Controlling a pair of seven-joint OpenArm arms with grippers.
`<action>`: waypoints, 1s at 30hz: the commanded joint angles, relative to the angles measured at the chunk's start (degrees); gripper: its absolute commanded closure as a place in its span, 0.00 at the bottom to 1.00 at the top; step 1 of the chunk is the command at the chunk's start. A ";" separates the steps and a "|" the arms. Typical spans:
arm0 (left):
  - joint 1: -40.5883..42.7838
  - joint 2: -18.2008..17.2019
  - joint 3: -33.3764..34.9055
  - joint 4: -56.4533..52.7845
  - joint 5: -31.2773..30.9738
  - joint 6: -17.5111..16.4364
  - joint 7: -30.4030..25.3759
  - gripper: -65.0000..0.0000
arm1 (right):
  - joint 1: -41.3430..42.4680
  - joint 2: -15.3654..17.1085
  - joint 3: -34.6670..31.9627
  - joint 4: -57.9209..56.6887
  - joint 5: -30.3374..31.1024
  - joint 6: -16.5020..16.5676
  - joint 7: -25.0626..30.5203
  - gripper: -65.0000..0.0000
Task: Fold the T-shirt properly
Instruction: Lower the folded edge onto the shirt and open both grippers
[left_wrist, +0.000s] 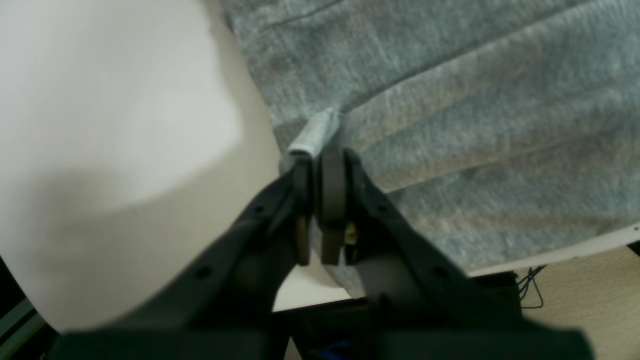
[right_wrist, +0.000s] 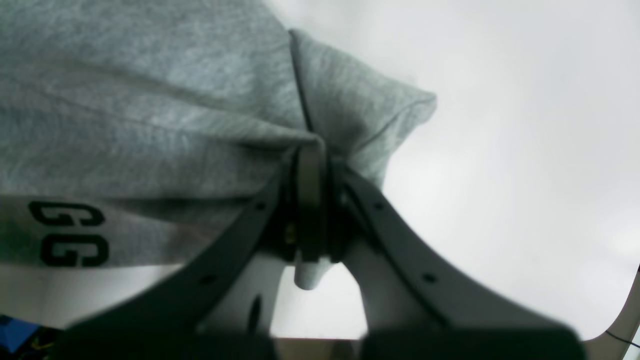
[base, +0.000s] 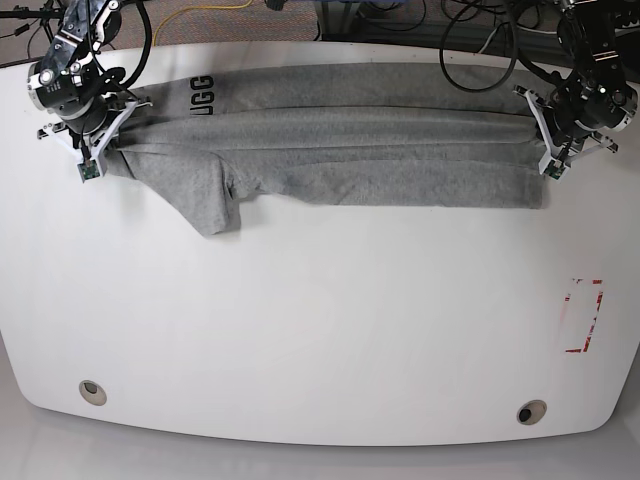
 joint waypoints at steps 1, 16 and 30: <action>-0.18 -0.88 -0.30 0.74 0.55 0.14 -0.18 0.85 | -0.81 0.79 0.44 1.27 -0.45 -0.12 0.23 0.88; -3.52 -0.88 0.57 1.80 0.11 0.14 2.63 0.43 | 0.68 -0.88 3.78 3.82 0.17 -0.12 0.06 0.40; -9.85 -0.79 0.75 4.17 0.11 0.14 8.17 0.43 | 12.99 -3.78 -0.44 2.77 -0.45 -0.12 0.06 0.40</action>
